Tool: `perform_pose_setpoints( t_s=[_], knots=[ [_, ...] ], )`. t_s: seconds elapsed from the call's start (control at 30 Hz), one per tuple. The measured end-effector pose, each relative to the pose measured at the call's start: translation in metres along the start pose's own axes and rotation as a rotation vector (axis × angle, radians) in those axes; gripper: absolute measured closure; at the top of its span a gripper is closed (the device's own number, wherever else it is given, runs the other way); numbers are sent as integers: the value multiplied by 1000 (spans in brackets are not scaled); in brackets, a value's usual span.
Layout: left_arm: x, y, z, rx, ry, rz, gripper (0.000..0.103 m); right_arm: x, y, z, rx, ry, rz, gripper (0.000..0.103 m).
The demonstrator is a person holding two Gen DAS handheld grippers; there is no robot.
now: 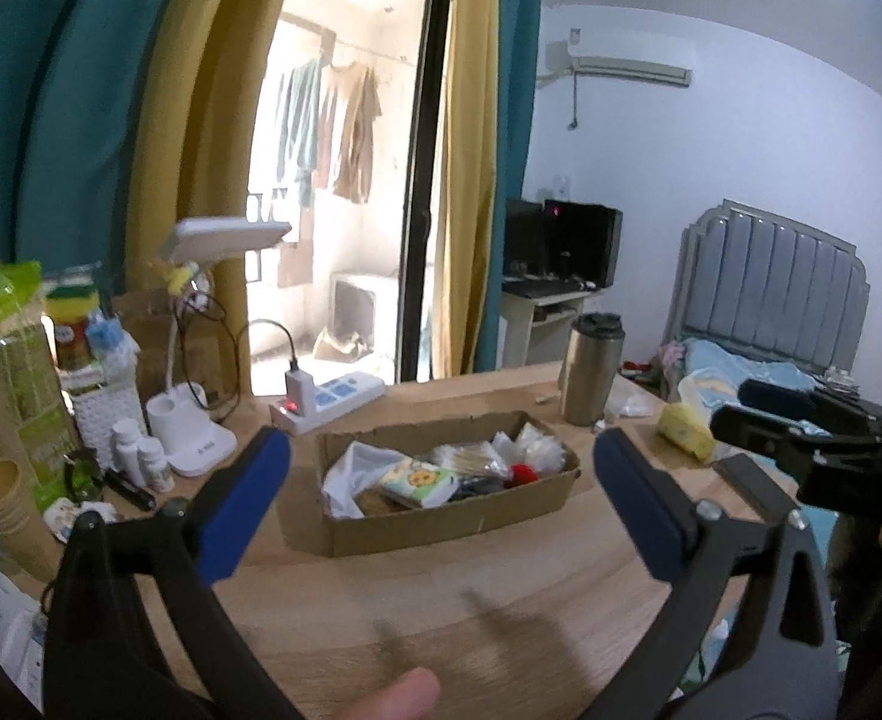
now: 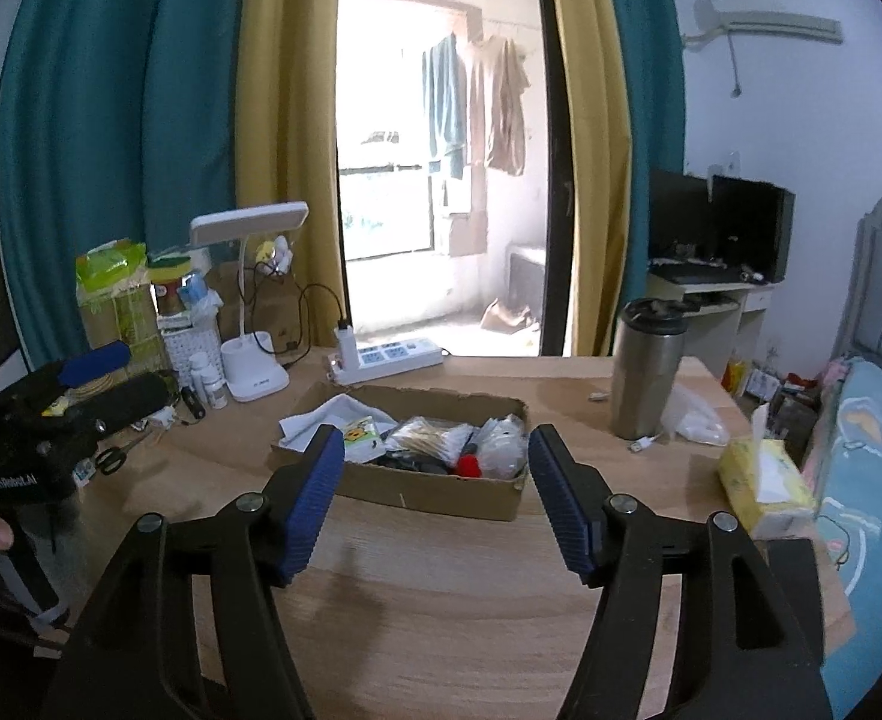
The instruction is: Organize soft objects
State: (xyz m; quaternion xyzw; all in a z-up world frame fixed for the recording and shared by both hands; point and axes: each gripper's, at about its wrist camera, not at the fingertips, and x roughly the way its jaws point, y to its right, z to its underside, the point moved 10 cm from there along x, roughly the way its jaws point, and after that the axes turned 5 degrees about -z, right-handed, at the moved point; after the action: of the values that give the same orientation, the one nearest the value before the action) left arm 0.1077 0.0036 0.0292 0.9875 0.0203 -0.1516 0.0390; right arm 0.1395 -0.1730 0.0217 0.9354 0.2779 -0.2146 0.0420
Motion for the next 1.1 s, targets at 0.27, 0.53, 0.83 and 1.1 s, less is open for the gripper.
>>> perform_pose_setpoints(
  t_s=[0.27,0.53,0.83,1.1],
  knots=[
    [-24,5,-10,11,42,-6,1,-32,6,-2,14,67,36,30],
    [-40,15,-16,36,68,2,1,-50,9,-4,18,104,47,29],
    [-44,27,-13,68,70,24,1,-50,3,-3,9,105,41,29],
    [-42,31,-10,70,60,36,1,-49,-2,-3,12,102,24,29]
  ],
)
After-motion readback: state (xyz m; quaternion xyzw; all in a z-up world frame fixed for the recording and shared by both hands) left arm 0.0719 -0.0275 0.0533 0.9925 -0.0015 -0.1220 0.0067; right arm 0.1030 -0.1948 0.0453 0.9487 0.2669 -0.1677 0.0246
